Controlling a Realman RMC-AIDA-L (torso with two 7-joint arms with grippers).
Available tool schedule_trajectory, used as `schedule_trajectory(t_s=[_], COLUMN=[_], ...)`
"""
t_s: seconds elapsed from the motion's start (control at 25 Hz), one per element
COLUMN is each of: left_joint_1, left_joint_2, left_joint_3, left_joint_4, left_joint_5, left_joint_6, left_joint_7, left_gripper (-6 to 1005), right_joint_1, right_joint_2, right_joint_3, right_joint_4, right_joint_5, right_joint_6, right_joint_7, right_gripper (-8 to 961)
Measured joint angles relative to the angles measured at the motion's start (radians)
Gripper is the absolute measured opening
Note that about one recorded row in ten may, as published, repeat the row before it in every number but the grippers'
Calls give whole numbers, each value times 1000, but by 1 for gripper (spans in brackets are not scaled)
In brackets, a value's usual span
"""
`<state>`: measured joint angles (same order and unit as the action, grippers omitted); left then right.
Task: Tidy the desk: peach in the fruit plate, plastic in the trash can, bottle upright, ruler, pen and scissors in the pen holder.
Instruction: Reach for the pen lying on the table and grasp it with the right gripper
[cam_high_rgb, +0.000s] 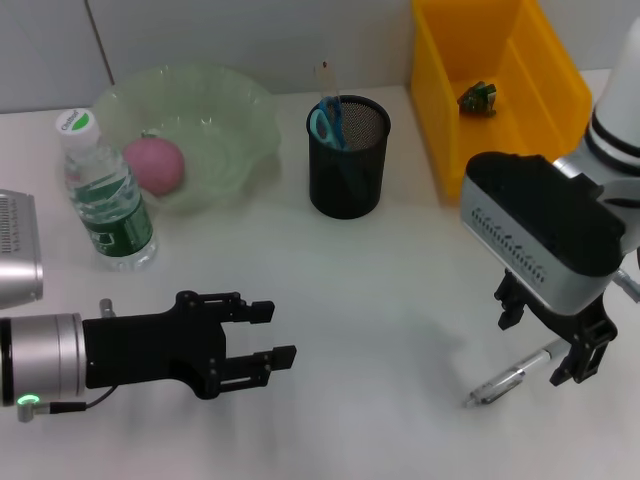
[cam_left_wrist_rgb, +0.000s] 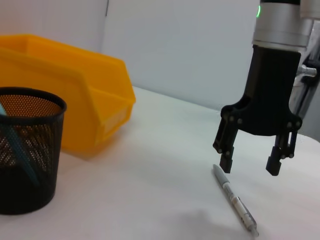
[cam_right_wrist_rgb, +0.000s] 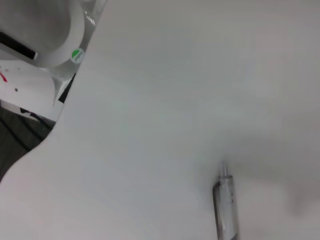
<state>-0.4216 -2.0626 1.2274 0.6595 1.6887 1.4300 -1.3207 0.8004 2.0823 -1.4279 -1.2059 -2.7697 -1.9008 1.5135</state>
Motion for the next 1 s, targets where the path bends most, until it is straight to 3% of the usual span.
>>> schedule_trajectory(t_s=[0.36,0.68,1.0], left_joint_1=[9,49,56], left_joint_2=[-3,-7,-7], left_joint_3=[9,87,78], left_joint_4=[29,118,143], left_joint_5=[38,64,53], left_joint_6=[-7,-4,-7], left_joint_7=[14,112,115], left_gripper=[771,829,755], right_joint_1=[-16,-24,-34], right_joint_2=[4,4,2], right_joint_3=[-56,-79,-121], right_joint_4=[-13,-17,8], right_joint_5=[13,15,2], right_joint_6=[2,21,85], right_joint_7=[53,64,61], right_gripper=[753,752,751])
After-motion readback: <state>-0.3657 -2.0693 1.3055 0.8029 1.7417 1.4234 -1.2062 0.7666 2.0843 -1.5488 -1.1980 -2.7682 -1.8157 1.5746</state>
